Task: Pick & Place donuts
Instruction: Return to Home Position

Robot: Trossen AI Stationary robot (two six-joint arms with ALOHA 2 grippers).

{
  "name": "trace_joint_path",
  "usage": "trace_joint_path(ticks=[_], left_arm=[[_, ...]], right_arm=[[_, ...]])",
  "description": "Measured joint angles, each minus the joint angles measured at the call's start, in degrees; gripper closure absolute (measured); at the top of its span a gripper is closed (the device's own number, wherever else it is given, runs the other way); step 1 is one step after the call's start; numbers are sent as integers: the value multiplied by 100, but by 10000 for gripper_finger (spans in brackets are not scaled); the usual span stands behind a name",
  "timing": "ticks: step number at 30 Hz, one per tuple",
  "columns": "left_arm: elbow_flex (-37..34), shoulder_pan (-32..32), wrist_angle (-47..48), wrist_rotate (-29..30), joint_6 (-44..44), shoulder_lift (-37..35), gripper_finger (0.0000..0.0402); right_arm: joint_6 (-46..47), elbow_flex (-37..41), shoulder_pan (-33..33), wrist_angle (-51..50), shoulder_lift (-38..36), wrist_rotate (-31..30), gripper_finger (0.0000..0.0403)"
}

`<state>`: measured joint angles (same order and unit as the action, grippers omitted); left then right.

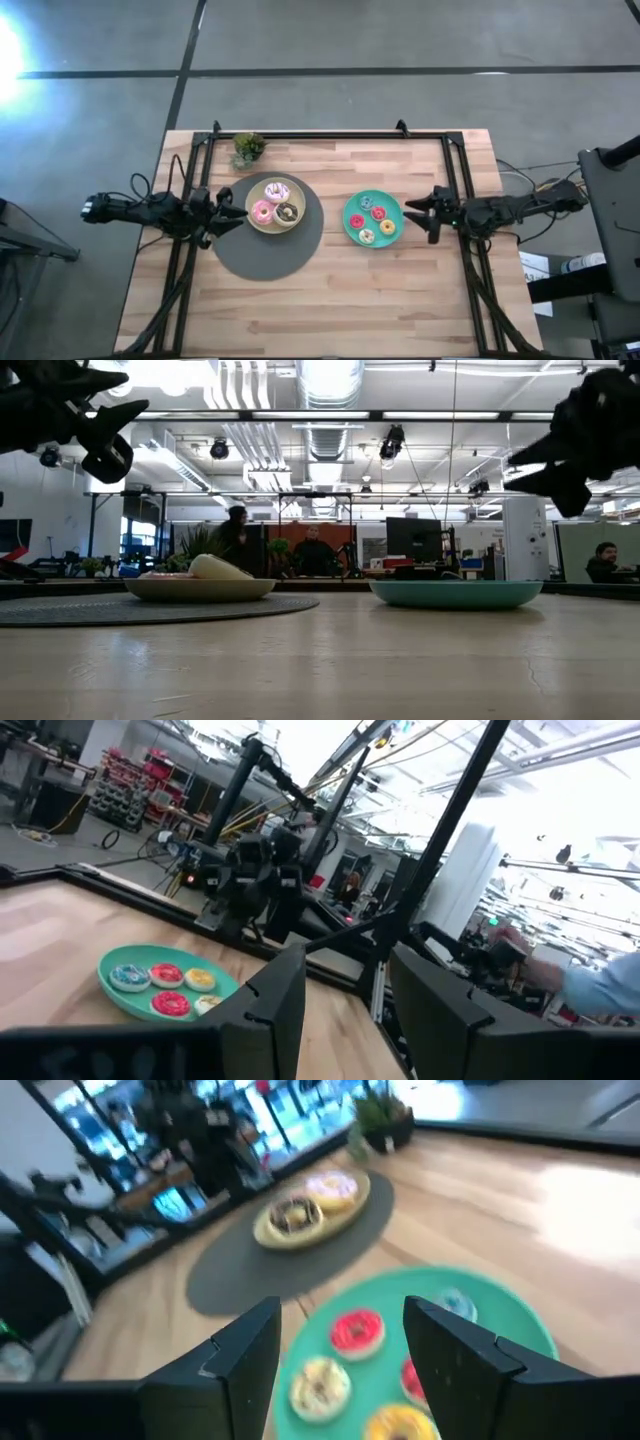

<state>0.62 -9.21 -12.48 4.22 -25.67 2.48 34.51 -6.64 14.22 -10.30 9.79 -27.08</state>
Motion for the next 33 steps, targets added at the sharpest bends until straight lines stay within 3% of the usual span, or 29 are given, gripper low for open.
trace_joint_path(ticks=[7,13,16,18,33], left_arm=[[-2,0,69,26,-8,-8,280],[-12,139,200,16,-7,-193,280],[-13,374,207,13,-9,-243,280],[-13,561,219,15,-9,-243,280],[-22,1269,232,13,-7,-245,280]], right_arm=[[-129,119,2,17,129,14,199],[-137,268,-79,246,-411,52,199],[-128,617,-366,1391,-721,71,199],[-121,613,-615,1575,-904,87,199],[-108,613,-2080,1608,-980,109,199]])
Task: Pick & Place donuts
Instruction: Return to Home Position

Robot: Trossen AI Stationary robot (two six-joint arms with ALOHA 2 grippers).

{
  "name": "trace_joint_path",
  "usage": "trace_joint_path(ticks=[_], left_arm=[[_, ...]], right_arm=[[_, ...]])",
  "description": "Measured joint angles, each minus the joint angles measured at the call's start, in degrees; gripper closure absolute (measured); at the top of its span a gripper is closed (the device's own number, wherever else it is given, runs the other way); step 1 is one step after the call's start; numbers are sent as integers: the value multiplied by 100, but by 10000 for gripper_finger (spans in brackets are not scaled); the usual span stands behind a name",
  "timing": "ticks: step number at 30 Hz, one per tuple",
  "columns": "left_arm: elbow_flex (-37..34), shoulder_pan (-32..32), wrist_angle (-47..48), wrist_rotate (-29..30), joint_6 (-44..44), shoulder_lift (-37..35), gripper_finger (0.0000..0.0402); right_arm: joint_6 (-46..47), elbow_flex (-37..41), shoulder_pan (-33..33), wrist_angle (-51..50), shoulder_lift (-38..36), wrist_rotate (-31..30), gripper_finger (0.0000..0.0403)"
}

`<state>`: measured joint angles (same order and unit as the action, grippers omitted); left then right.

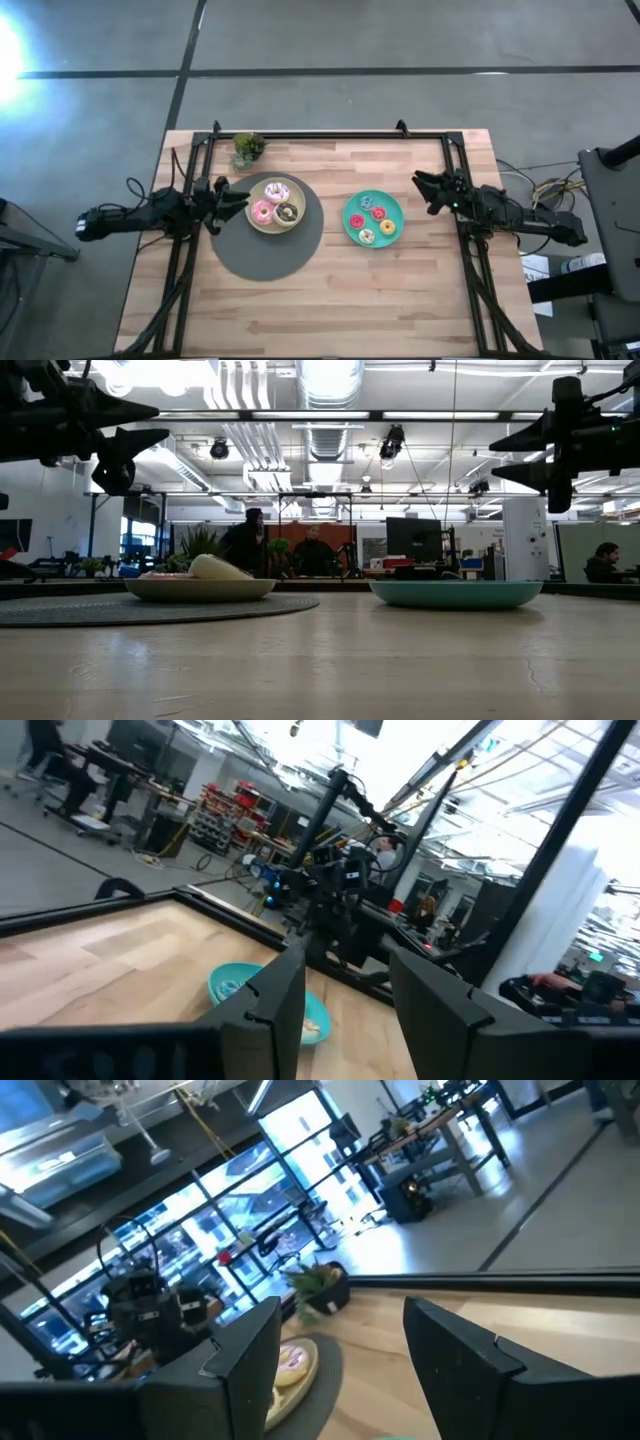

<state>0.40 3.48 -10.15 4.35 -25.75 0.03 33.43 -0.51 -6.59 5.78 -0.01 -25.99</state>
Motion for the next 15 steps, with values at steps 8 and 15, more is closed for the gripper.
trace_joint_path(ticks=[8,15], left_arm=[[-2,311,-7,1,1,2,280],[-2,313,-16,-1,1,2,280]], right_arm=[[0,0,-101,-2,92,6,199],[0,0,-99,2,161,6,199]])
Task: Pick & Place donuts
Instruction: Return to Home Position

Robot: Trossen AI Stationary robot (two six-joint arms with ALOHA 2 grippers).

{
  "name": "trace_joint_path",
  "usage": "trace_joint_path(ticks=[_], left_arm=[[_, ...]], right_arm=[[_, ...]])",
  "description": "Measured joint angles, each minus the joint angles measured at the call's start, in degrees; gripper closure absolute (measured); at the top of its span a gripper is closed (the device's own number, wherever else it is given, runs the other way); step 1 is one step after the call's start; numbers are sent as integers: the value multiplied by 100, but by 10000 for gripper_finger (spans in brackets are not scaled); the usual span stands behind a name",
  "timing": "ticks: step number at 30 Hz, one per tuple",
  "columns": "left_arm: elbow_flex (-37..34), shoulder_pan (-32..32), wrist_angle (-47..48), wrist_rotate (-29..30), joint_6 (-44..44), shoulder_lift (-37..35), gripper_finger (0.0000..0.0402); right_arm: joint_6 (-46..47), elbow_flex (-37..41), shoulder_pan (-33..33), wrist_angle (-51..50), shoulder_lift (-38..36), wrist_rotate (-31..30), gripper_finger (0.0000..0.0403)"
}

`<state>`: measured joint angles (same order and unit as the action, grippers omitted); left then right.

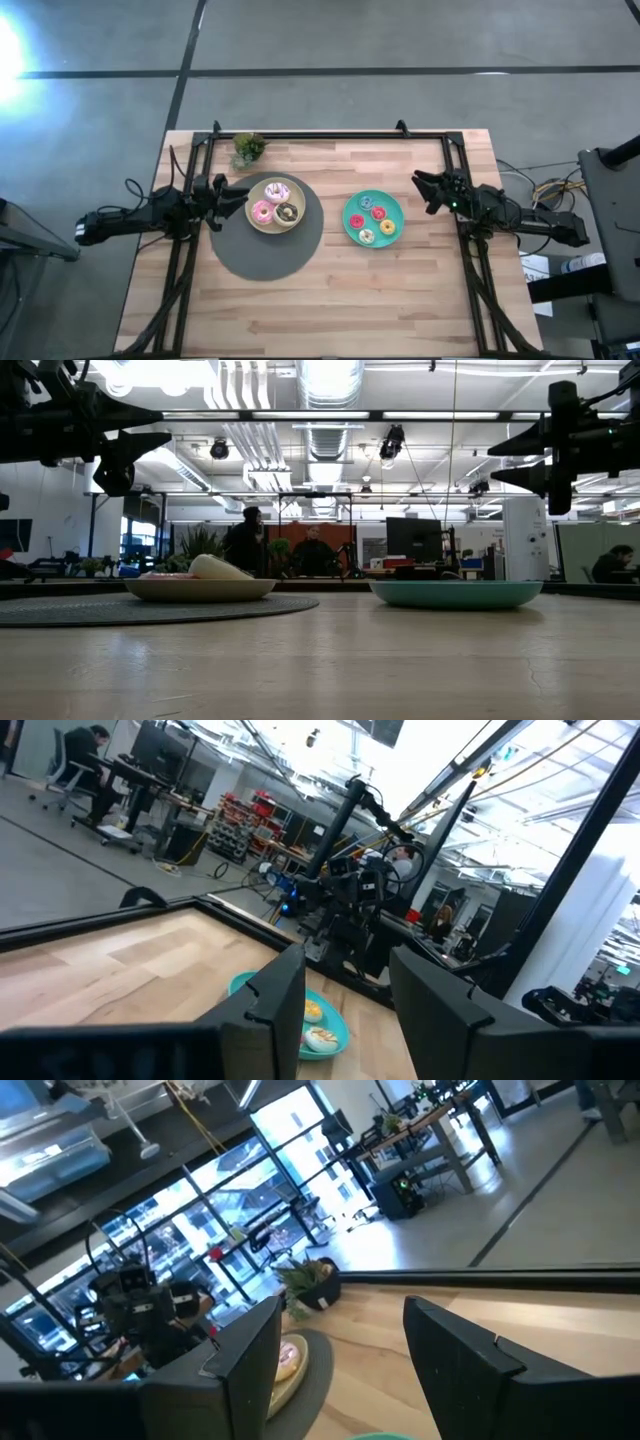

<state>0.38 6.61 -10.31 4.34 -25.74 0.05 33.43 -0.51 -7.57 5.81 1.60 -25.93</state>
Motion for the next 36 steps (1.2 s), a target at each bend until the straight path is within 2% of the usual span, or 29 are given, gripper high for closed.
trace_joint_path(ticks=[9,12,17,22,36], left_arm=[[-2,-44,50,-7,46,0,280],[-4,-50,510,-35,926,-4,280],[-4,-55,841,-34,1678,-4,280],[-4,-55,852,-35,2909,-4,280],[2,-55,857,-33,2216,201,280]], right_arm=[[0,0,2,0,2,0,199],[0,0,2,0,2,0,199],[-2,0,2,1,2,-1,199],[-2,0,2,1,2,0,199],[-2,-2,3,0,7,0,199]])
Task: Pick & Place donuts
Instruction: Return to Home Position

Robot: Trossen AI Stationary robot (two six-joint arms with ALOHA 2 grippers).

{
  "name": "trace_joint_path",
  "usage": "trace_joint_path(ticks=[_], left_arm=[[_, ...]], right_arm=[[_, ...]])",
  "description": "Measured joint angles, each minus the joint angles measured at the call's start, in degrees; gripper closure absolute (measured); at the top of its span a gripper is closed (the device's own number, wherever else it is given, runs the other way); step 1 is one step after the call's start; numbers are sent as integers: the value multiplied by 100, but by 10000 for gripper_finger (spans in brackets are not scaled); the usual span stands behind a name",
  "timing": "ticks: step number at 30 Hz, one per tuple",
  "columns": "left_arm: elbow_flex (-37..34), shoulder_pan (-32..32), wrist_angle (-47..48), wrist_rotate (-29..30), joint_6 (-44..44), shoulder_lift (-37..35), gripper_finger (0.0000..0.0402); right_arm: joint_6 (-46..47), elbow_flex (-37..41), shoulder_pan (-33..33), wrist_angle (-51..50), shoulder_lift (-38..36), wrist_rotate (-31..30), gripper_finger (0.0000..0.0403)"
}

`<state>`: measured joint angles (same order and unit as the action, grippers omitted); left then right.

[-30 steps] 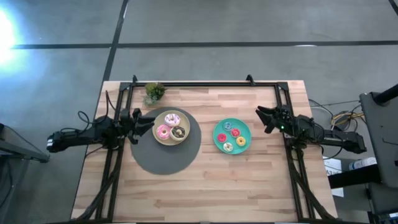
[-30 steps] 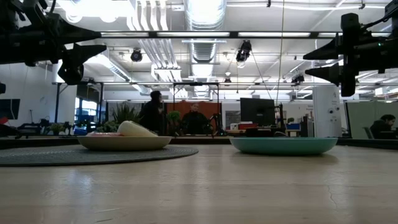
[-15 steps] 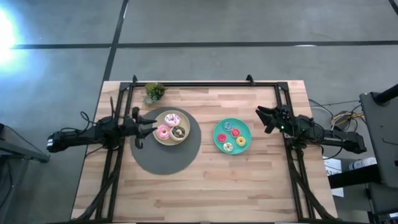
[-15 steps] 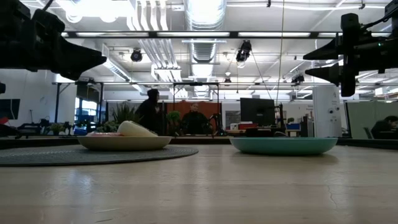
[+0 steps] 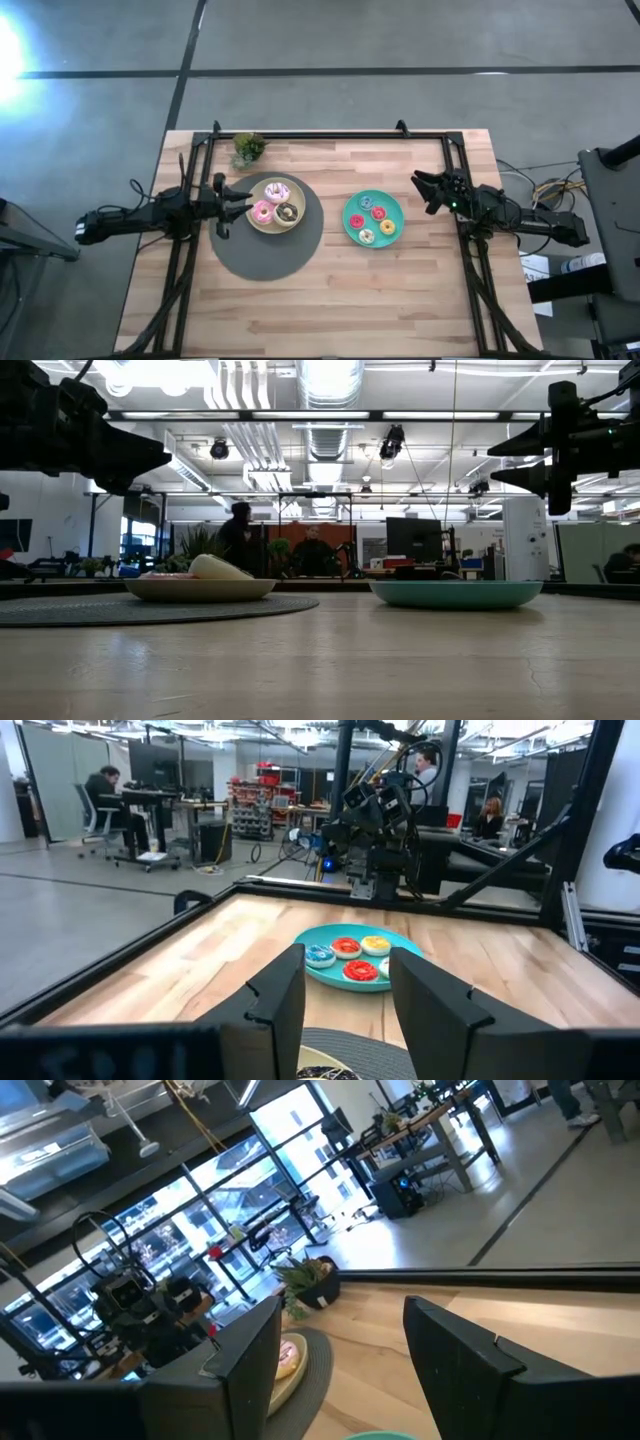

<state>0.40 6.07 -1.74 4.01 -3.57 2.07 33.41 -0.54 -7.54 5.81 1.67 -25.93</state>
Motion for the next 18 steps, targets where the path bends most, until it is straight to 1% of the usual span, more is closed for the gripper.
trace_joint_path(ticks=[11,13,15,16,18], left_arm=[[0,0,2,4,-9,0,280],[0,2,2,7,-10,0,280],[0,2,2,9,-11,0,280],[0,2,2,9,-11,0,280],[0,2,2,11,-11,0,280]], right_arm=[[-2,0,-1,0,0,3,199],[-212,0,4,-7,-39,24,199],[-429,0,140,3,-165,66,199],[-558,-4,231,37,-170,258,199],[-1179,-8,354,148,-168,936,199]])
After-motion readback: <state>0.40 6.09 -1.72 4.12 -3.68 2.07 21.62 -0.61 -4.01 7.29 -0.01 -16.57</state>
